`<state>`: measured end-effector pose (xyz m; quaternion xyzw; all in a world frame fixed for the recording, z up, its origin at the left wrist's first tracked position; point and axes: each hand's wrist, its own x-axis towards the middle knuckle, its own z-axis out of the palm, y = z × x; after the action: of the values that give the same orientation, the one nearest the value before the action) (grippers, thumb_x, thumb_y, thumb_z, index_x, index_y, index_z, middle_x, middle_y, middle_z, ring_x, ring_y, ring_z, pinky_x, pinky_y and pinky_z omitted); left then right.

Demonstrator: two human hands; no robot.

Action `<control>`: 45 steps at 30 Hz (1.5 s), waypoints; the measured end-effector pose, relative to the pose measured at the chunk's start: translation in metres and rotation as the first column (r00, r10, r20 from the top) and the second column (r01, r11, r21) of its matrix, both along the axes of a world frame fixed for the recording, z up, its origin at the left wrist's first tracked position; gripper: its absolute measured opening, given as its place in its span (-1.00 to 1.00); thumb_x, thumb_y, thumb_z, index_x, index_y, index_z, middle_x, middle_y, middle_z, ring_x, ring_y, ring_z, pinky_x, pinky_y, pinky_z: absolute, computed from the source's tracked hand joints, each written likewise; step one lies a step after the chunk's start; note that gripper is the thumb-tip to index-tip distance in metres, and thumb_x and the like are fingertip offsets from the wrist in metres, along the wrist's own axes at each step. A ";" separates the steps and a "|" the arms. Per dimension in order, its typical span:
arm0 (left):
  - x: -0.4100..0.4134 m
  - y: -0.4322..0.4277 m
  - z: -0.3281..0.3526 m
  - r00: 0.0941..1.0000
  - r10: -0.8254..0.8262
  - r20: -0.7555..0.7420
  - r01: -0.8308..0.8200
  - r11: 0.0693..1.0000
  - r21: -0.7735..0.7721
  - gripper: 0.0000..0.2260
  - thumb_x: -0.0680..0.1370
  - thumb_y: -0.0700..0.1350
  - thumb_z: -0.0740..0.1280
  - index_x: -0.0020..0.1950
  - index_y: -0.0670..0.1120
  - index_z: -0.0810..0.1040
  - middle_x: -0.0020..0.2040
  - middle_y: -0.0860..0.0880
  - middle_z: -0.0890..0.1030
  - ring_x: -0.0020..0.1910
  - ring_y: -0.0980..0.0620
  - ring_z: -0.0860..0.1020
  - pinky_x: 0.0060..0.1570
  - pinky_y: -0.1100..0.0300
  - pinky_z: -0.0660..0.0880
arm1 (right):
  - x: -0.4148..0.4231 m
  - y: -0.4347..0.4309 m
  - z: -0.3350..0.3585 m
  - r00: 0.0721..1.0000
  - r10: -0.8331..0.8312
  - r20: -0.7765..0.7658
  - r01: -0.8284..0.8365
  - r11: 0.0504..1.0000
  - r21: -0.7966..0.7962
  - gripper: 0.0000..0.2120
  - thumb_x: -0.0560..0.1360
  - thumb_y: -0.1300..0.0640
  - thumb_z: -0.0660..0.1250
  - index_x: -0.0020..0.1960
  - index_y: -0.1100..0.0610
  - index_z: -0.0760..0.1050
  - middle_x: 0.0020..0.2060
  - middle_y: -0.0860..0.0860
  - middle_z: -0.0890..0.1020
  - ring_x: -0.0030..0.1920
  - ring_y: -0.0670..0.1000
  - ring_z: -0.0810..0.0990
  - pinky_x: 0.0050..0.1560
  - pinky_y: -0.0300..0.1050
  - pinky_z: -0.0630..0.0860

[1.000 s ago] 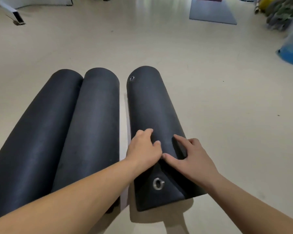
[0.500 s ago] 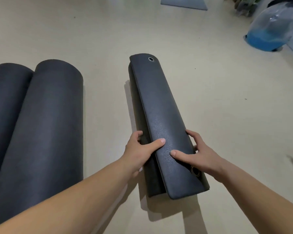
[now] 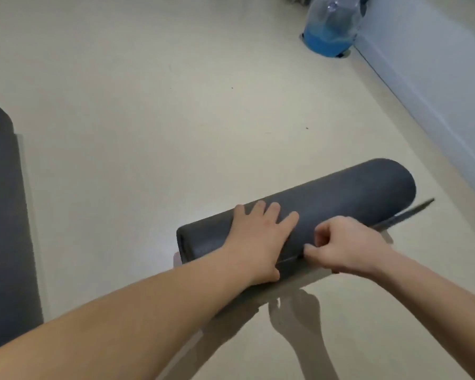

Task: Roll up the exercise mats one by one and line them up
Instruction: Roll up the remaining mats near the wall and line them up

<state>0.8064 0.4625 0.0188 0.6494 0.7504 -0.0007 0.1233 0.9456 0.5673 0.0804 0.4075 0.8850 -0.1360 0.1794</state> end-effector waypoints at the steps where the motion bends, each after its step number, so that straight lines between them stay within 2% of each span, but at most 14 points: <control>1: 0.014 -0.006 -0.006 0.994 -0.080 -0.068 0.081 0.997 0.008 0.03 0.43 0.16 0.56 0.67 0.07 -0.07 0.62 -0.18 0.10 0.58 -0.26 0.09 0.44 -0.35 0.18 | 0.005 0.010 0.011 0.997 0.037 -0.071 -0.031 0.996 0.082 -0.73 0.45 -0.23 0.34 -0.18 -0.03 0.51 -0.27 -0.09 0.66 -0.18 -0.05 0.64 -0.24 -0.05 0.55; 3: 0.033 -0.029 -0.023 0.961 -0.228 -0.160 0.237 0.970 0.044 0.08 0.42 0.03 0.60 0.68 -0.03 -0.10 0.61 -0.23 0.04 0.58 -0.31 0.01 0.44 -0.40 0.14 | 0.013 0.021 0.021 0.977 0.208 -0.053 -0.195 0.964 0.181 -0.64 0.44 -0.28 0.34 0.18 -0.18 0.47 0.15 -0.14 0.60 0.18 -0.02 0.56 0.04 -0.02 0.58; 5: 0.037 -0.057 -0.046 0.910 -0.331 -0.250 0.359 0.930 0.074 -0.03 0.43 -0.01 0.59 0.68 -0.08 0.08 0.57 -0.24 0.18 0.56 -0.28 0.17 0.39 -0.35 0.31 | 0.018 0.021 0.009 0.930 0.319 0.181 -0.345 0.929 0.133 -0.13 0.41 -0.41 0.39 0.59 -0.32 0.05 0.59 -0.04 0.21 0.57 0.07 0.23 0.48 0.09 0.38; 7: 0.023 -0.075 -0.067 0.866 -0.348 -0.359 0.424 0.892 0.158 -0.27 0.53 -0.03 0.49 0.64 -0.06 0.26 0.53 -0.15 0.35 0.50 -0.20 0.36 0.34 -0.23 0.44 | 0.020 0.015 -0.013 0.902 0.339 0.267 -0.366 0.929 0.057 0.06 0.37 -0.55 0.33 0.60 -0.39 -0.31 0.68 0.00 -0.05 0.66 0.11 0.00 0.60 0.11 0.15; 12: -0.017 -0.082 -0.060 0.877 -0.359 -0.319 0.451 0.843 0.294 -0.56 0.60 -0.11 0.29 0.50 -0.01 0.42 0.37 -0.04 0.52 0.35 -0.14 0.50 0.25 -0.15 0.51 | 0.017 -0.006 -0.040 0.977 0.187 0.097 -0.196 0.976 0.091 0.11 0.19 -0.74 0.18 0.58 -0.44 -0.22 0.51 -0.03 0.30 0.48 0.07 0.33 0.36 0.08 0.42; 15: 0.000 -0.068 -0.036 0.961 -0.240 -0.136 0.268 0.930 0.253 -0.34 0.48 0.18 0.47 0.48 -0.04 0.36 0.44 -0.08 0.42 0.39 -0.17 0.41 0.35 -0.16 0.39 | 0.017 -0.026 -0.048 0.987 0.137 0.088 -0.152 0.970 0.191 0.17 0.10 -0.73 0.22 0.58 -0.38 -0.12 0.44 -0.04 0.31 0.43 0.09 0.33 0.33 0.13 0.39; 18: 0.016 -0.055 -0.032 0.988 -0.141 -0.067 0.149 0.980 0.129 -0.07 0.49 0.23 0.41 0.70 -0.02 -0.01 0.69 -0.12 0.01 0.66 -0.20 -0.03 0.62 -0.23 -0.07 | 0.035 -0.032 -0.051 0.986 0.159 0.057 -0.167 0.968 0.186 0.16 0.12 -0.73 0.21 0.60 -0.35 -0.08 0.50 -0.06 0.27 0.46 0.08 0.29 0.39 0.10 0.34; 21: 0.021 -0.054 -0.036 0.995 -0.081 -0.055 0.087 0.989 0.122 -0.08 0.47 0.22 0.38 0.70 0.05 -0.03 0.70 -0.09 0.00 0.67 -0.17 -0.10 0.63 -0.20 -0.19 | 0.078 -0.008 -0.041 0.990 -0.004 -0.139 0.023 0.991 0.133 -0.11 0.34 -0.64 0.22 0.57 -0.29 0.22 0.54 -0.10 0.30 0.50 0.03 0.31 0.43 0.07 0.39; 25: 0.050 -0.059 -0.042 0.988 -0.007 -0.153 0.018 0.997 0.070 -0.08 0.38 0.24 0.44 0.63 -0.02 0.13 0.62 -0.17 0.16 0.62 -0.26 0.04 0.60 -0.32 -0.10 | 0.203 0.016 -0.045 0.865 -0.479 -0.152 0.502 0.834 0.228 -0.10 0.32 -0.70 0.08 0.55 -0.31 0.29 0.61 0.10 0.19 0.60 0.19 0.19 0.50 0.24 0.35; 30: 0.087 -0.057 -0.032 0.989 0.069 -0.131 -0.062 0.996 0.061 -0.21 0.44 0.06 0.49 0.56 -0.08 0.20 0.62 -0.20 0.09 0.63 -0.28 -0.02 0.60 -0.33 -0.13 | 0.286 -0.007 -0.066 0.646 -0.688 -0.331 0.679 0.716 -0.164 -0.14 0.32 -0.53 0.40 0.56 -0.40 0.22 0.62 0.00 0.08 0.59 0.12 0.22 0.55 0.10 0.30; 34: 0.181 -0.067 -0.044 0.898 -0.439 -0.039 0.419 0.824 0.380 -0.59 0.46 -0.14 0.43 0.31 -0.17 0.58 0.47 -0.23 0.44 0.38 -0.25 0.47 0.42 -0.15 0.43 | 0.302 -0.016 -0.067 0.603 -0.715 -0.355 0.619 0.700 -0.358 -0.19 0.41 -0.28 0.54 0.54 -0.45 0.21 0.56 -0.10 0.05 0.54 0.09 0.28 0.55 0.03 0.30; 36: 0.229 -0.066 -0.065 0.819 -0.572 0.039 0.561 0.813 0.156 -0.53 0.58 -0.13 0.27 0.51 -0.16 0.41 0.56 -0.19 0.34 0.44 -0.22 0.42 0.42 -0.10 0.43 | 0.311 -0.021 -0.068 0.618 -0.713 -0.331 0.624 0.701 -0.345 -0.17 0.44 -0.24 0.52 0.55 -0.50 0.12 0.45 0.00 0.19 0.38 0.10 0.42 0.45 -0.03 0.36; 38: 0.255 -0.063 -0.092 0.871 -0.485 0.071 0.490 0.859 -0.149 -0.34 0.64 -0.15 0.26 0.69 -0.15 0.07 0.65 -0.18 0.17 0.56 -0.23 0.25 0.57 -0.12 0.24 | 0.311 -0.027 -0.074 0.619 -0.710 -0.336 0.657 0.703 -0.273 -0.15 0.47 -0.29 0.47 0.57 -0.48 0.03 0.29 0.04 0.29 0.15 0.07 0.49 0.30 -0.06 0.43; 45: 0.257 -0.066 -0.125 0.926 -0.362 0.111 0.377 0.857 -0.352 -0.12 0.63 0.13 0.31 0.71 0.01 -0.24 0.73 -0.01 -0.12 0.70 -0.09 -0.12 0.65 -0.12 -0.15 | 0.300 -0.037 -0.092 0.514 -0.750 -0.416 0.750 0.628 -0.207 -0.14 0.50 -0.39 0.36 0.64 -0.36 -0.04 0.20 0.09 0.43 0.00 0.07 0.43 0.13 -0.04 0.46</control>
<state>1.0631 0.3964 -0.1062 0.7465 0.5956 -0.1512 0.2553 1.2456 0.5305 -0.0118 0.7034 0.6372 -0.2934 -0.1144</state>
